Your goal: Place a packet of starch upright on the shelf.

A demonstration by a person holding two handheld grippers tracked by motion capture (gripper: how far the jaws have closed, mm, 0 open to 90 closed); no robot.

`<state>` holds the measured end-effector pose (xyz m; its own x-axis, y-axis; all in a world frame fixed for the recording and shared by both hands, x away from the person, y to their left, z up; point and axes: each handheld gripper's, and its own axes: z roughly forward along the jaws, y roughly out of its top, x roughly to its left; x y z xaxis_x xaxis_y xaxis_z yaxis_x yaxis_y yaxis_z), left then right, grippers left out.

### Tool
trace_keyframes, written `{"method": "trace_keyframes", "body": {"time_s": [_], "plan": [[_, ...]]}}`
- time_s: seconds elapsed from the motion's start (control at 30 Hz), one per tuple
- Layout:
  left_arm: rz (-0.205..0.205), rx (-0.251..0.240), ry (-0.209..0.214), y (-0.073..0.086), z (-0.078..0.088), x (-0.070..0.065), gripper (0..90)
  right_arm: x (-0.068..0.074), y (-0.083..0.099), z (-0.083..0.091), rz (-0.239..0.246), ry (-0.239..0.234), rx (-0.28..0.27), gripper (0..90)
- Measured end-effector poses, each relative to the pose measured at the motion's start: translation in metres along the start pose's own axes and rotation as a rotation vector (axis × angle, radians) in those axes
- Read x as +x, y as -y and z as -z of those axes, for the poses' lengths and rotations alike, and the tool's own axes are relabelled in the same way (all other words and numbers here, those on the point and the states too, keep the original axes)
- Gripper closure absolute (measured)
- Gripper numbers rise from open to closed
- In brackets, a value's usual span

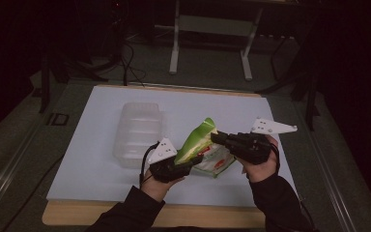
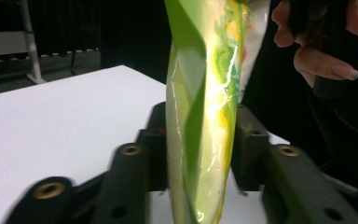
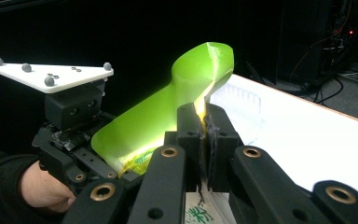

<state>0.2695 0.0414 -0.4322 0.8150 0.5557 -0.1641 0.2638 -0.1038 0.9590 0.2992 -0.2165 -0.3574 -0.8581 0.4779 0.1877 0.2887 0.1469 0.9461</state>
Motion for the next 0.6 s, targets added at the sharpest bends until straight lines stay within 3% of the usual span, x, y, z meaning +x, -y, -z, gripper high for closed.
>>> {"method": "trace_keyframes", "body": {"time_s": [0.1, 0.5, 0.57, 0.6], "plan": [[-0.021, 0.014, 0.009, -0.006, 0.001, 0.0, 82.0, -0.002, 0.001, 0.002, -0.006, -0.003, -0.01, 86.4], [-0.138, 0.079, 0.041, -0.035, 0.008, 0.009, 84.6, -0.011, -0.001, 0.014, -0.031, -0.024, -0.029, 83.7], [-0.137, 0.07, 0.054, -0.038, 0.009, 0.011, 84.6, -0.011, -0.002, 0.017, -0.013, -0.013, -0.037, 77.8], [-0.122, 0.064, 0.06, -0.04, 0.009, 0.013, 84.7, -0.011, -0.003, 0.019, 0.001, -0.009, -0.035, 69.0]]}}
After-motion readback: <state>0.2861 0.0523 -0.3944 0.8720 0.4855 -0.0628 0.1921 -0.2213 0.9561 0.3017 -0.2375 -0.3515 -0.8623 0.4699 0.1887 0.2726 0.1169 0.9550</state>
